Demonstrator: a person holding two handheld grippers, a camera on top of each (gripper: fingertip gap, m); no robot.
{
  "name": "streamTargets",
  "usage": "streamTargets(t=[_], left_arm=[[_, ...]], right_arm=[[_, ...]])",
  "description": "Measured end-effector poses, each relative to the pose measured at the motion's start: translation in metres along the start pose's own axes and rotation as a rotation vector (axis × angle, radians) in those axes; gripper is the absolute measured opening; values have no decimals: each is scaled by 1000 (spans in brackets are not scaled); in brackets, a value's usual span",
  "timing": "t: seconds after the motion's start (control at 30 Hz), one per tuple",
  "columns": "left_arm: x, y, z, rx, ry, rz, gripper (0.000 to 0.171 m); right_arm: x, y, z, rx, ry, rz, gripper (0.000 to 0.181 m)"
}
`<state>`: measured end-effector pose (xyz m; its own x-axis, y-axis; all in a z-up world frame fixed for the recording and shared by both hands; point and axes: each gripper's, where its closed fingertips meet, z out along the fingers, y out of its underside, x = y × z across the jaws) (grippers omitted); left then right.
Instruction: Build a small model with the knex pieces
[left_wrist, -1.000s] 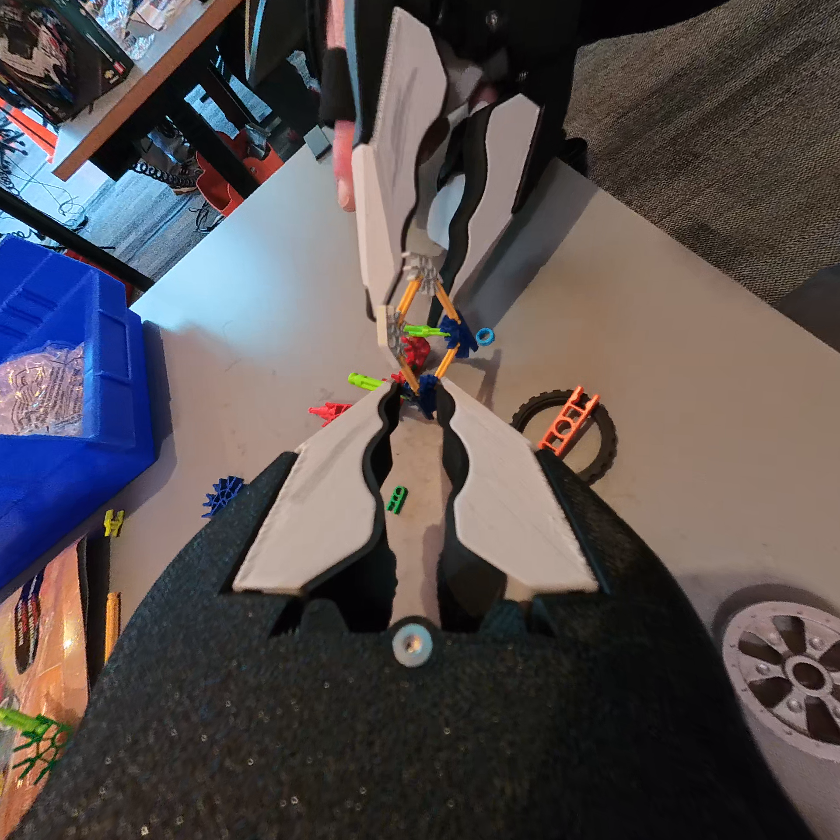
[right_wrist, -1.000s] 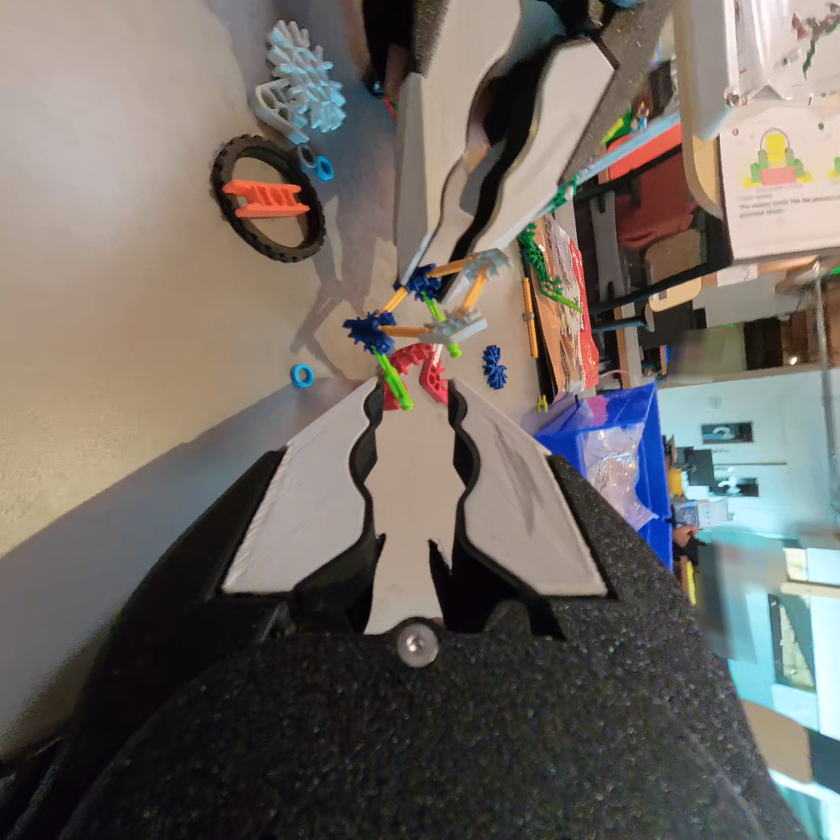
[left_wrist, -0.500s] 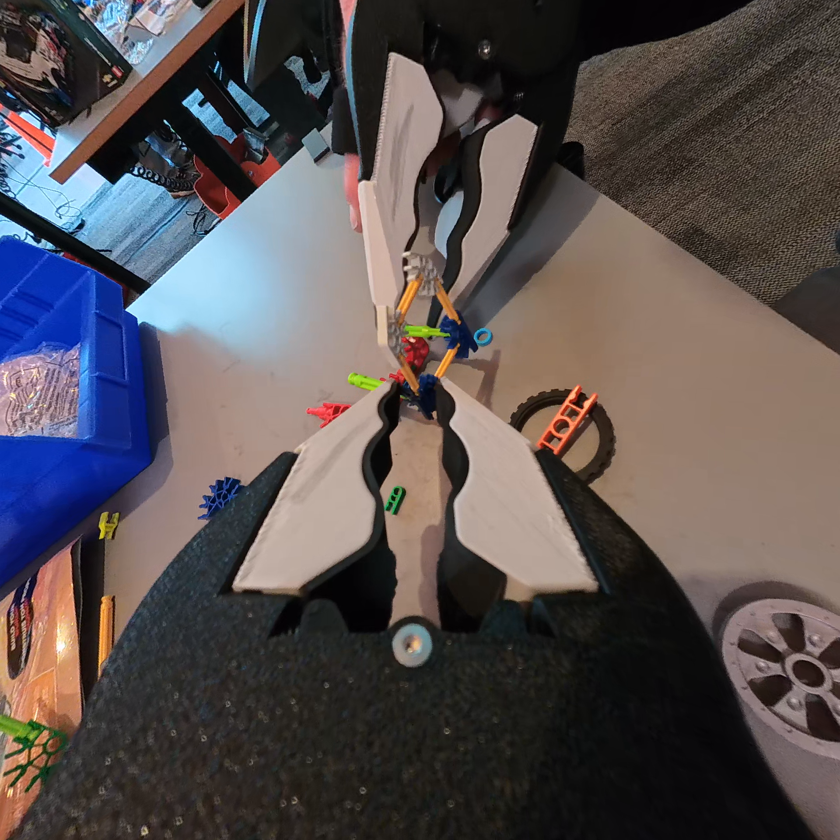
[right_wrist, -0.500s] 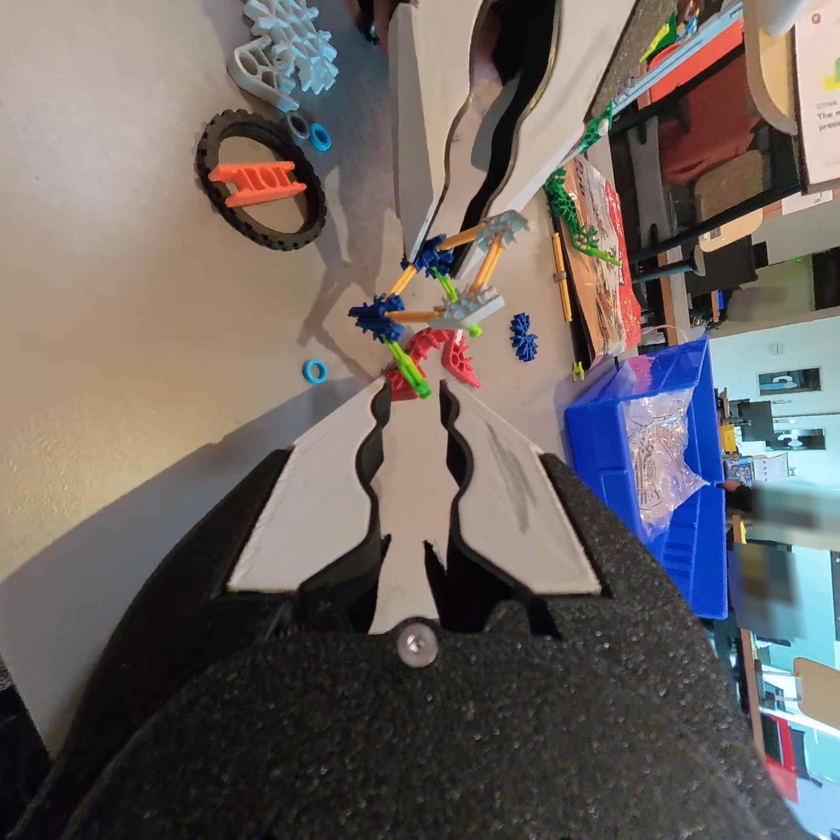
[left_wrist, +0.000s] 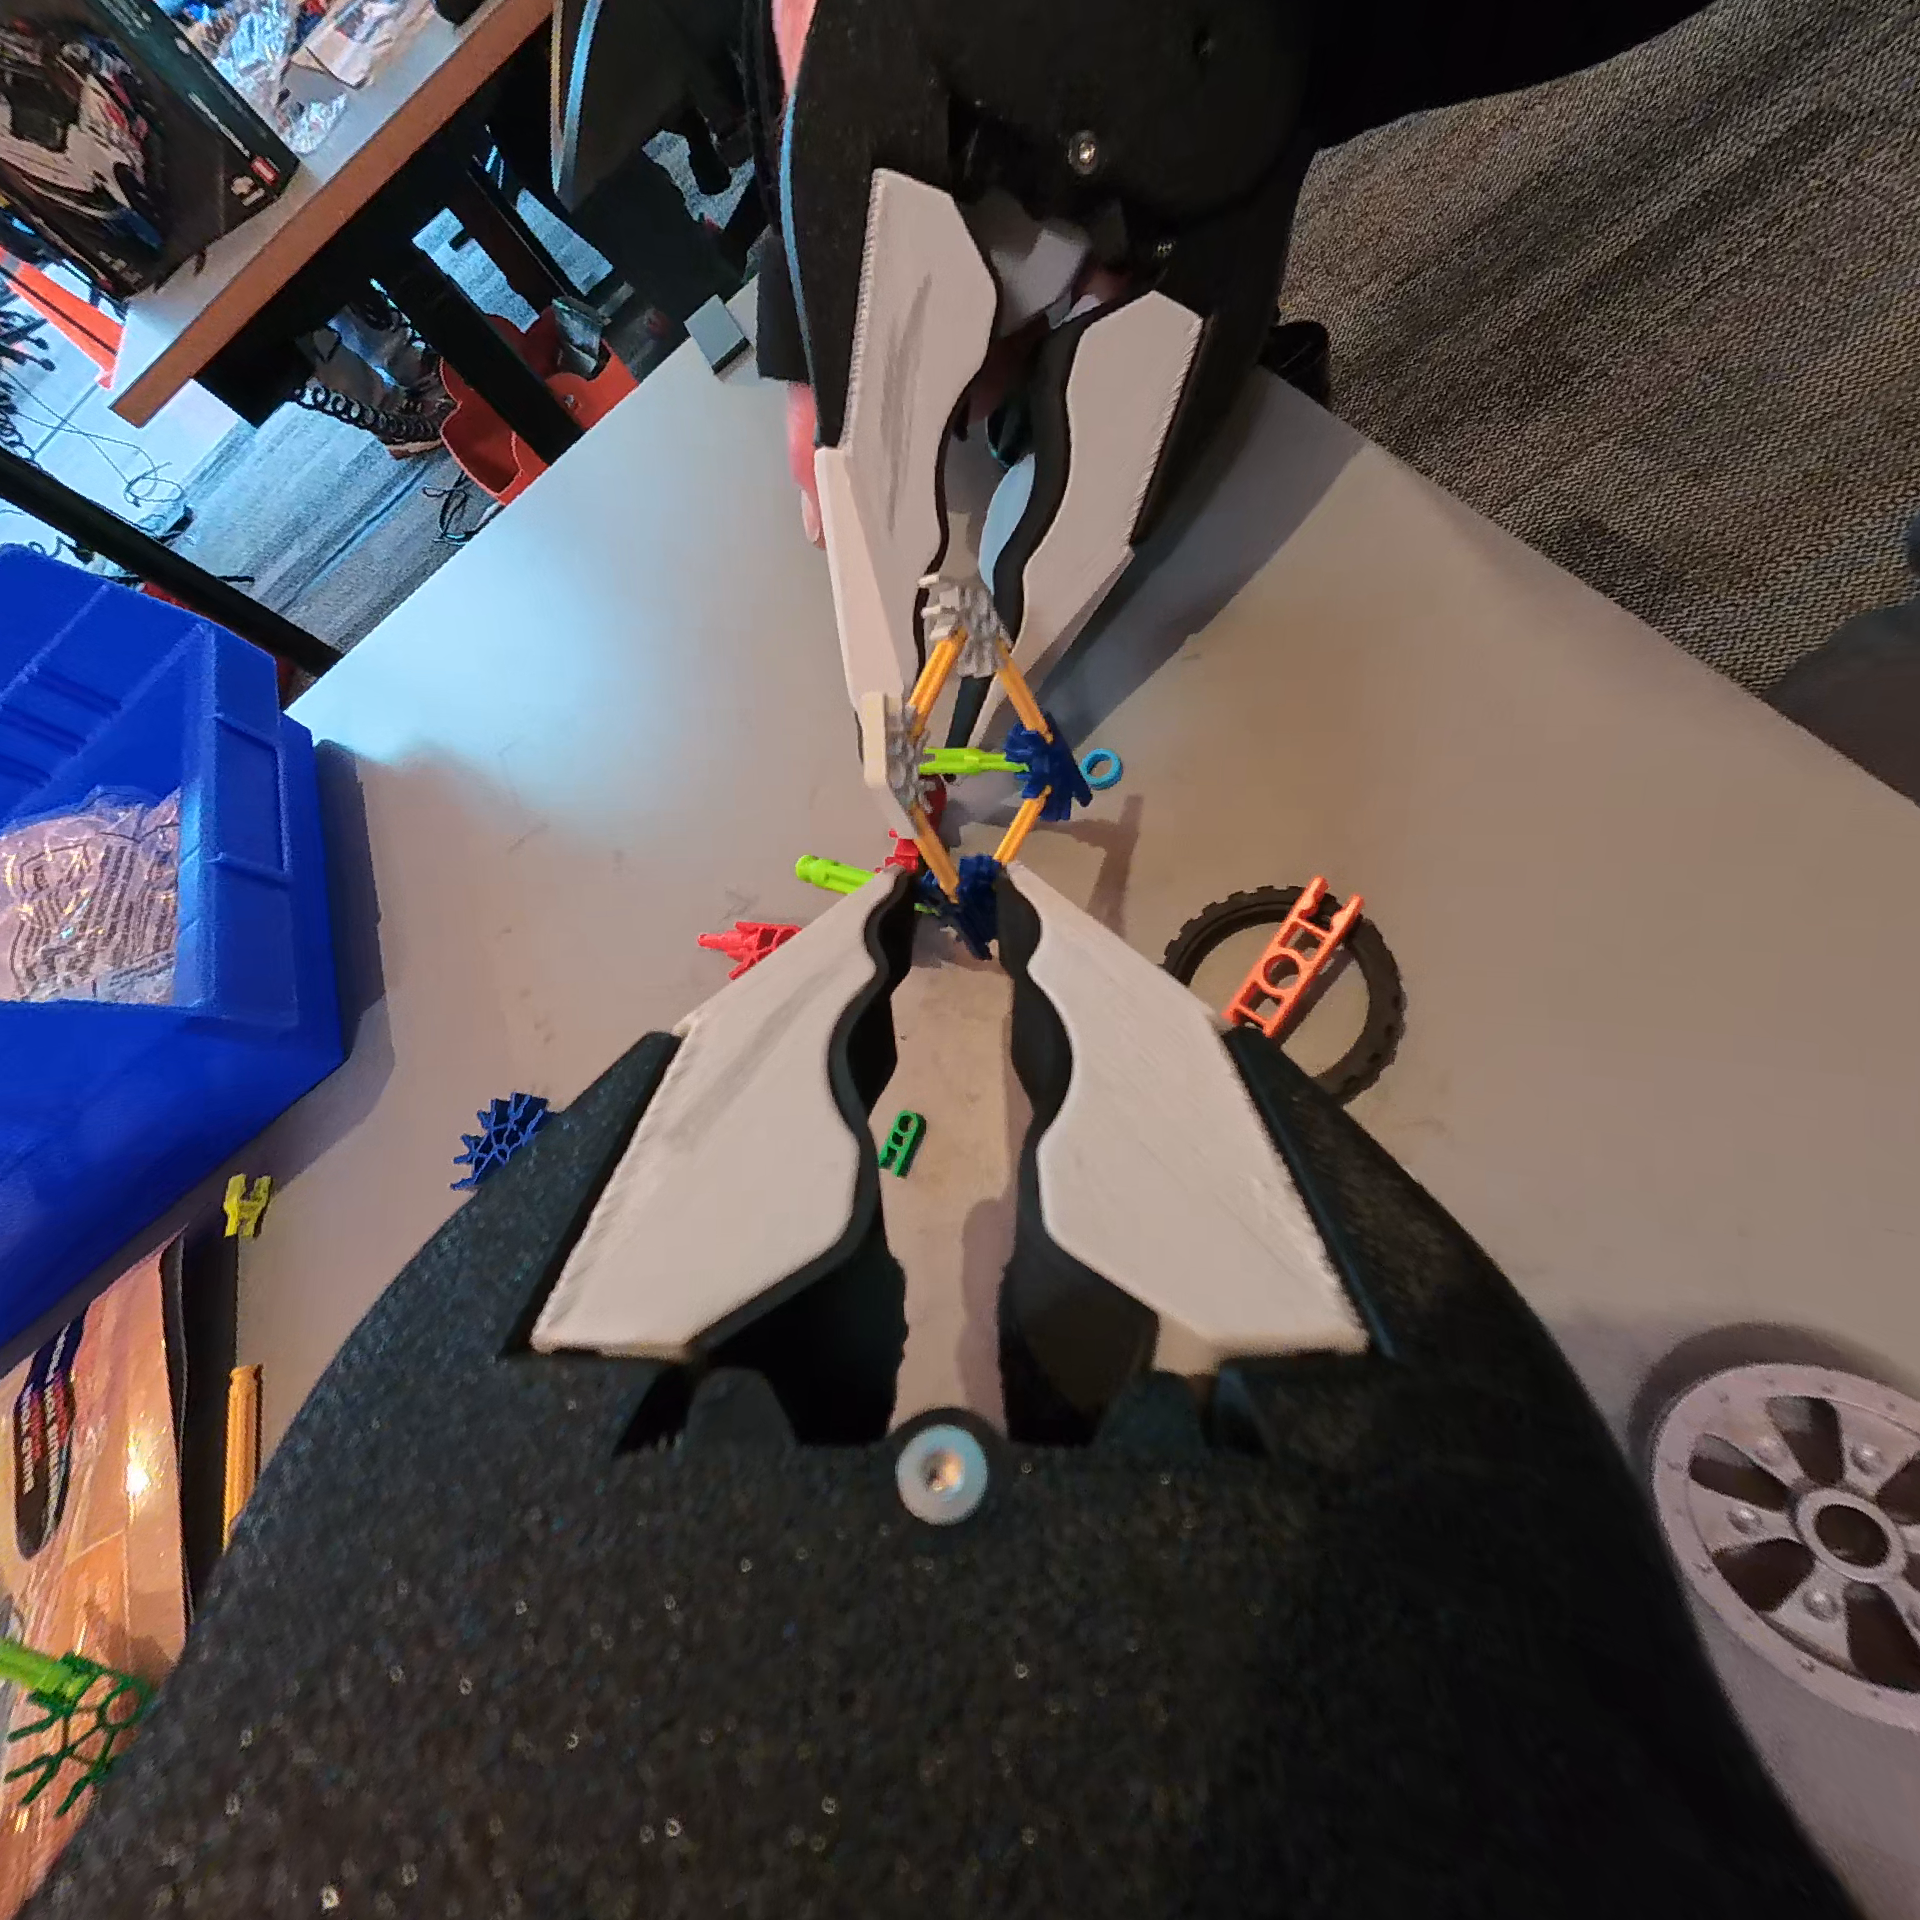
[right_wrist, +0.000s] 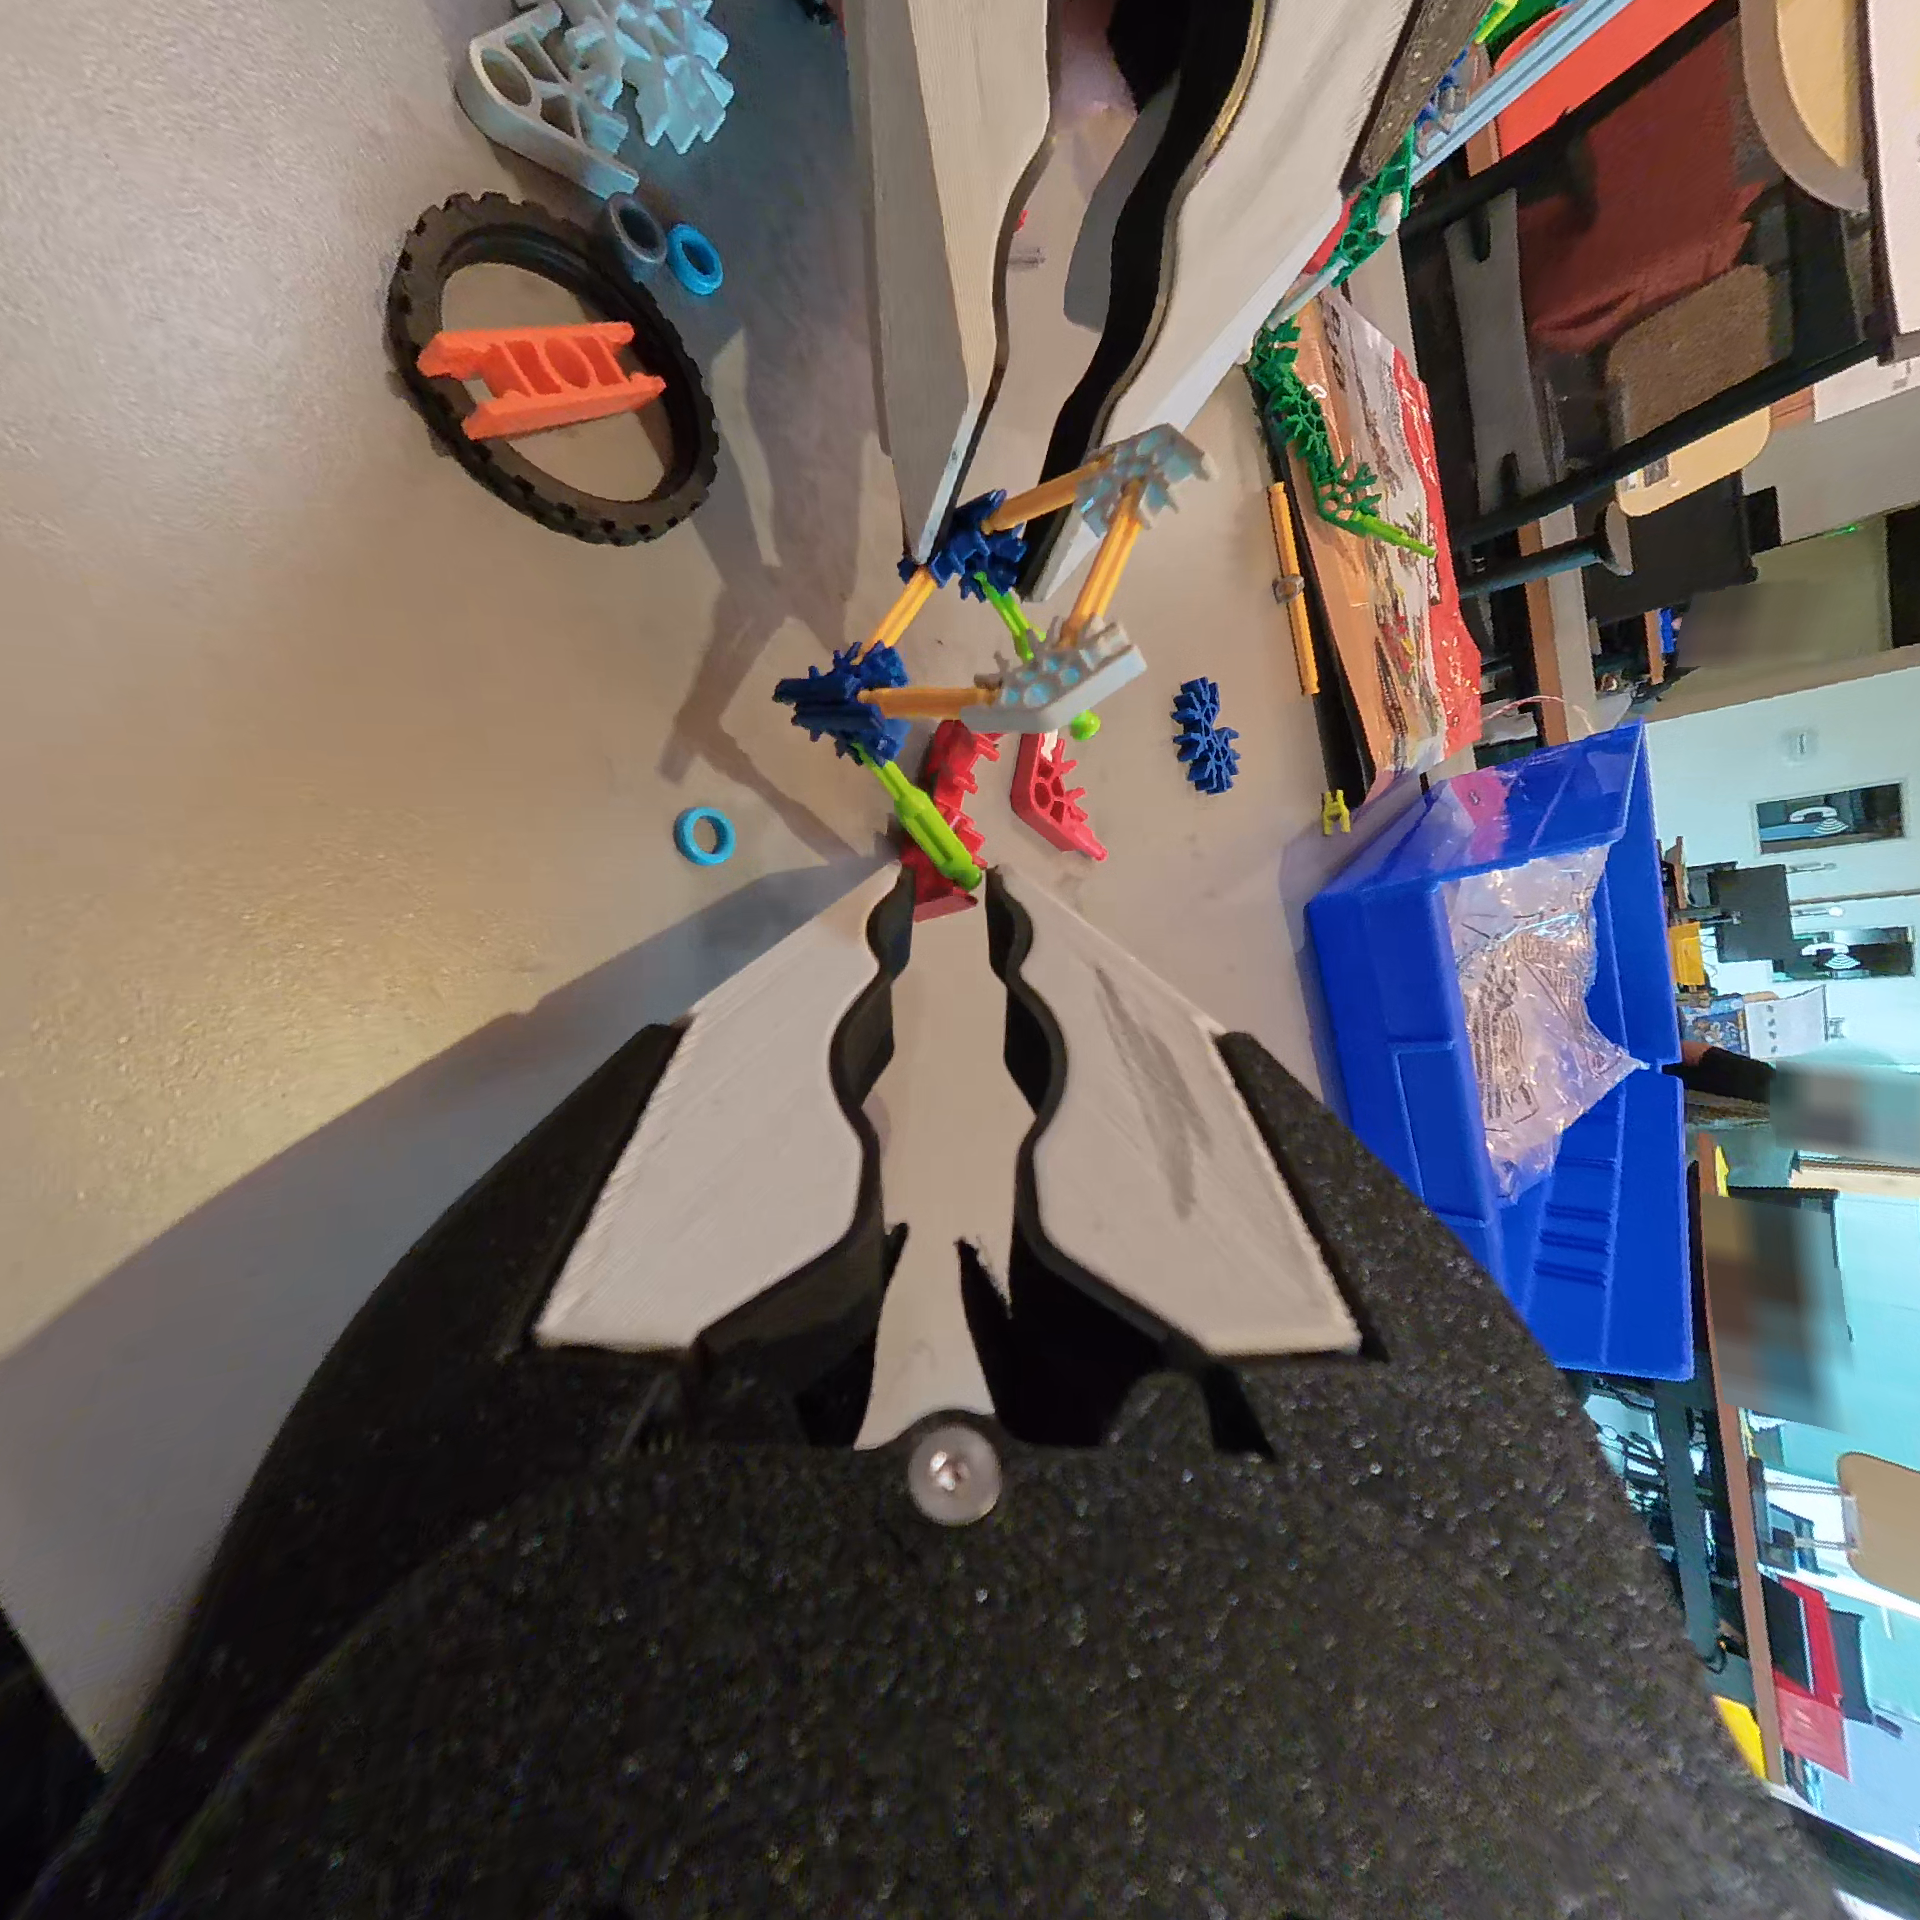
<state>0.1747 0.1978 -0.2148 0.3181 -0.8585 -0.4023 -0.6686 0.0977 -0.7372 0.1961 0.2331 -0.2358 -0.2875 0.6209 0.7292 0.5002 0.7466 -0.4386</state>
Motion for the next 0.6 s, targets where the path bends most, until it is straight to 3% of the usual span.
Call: streamTargets(t=[0.23, 0.6], left_arm=[[-5, 0, 1, 6, -23, -8, 12], [-5, 2, 2, -7, -31, -4, 12]], right_arm=[[-1, 7, 4, -23, -69, 143, 19], [1, 7, 3, -27, -77, 192, 19]])
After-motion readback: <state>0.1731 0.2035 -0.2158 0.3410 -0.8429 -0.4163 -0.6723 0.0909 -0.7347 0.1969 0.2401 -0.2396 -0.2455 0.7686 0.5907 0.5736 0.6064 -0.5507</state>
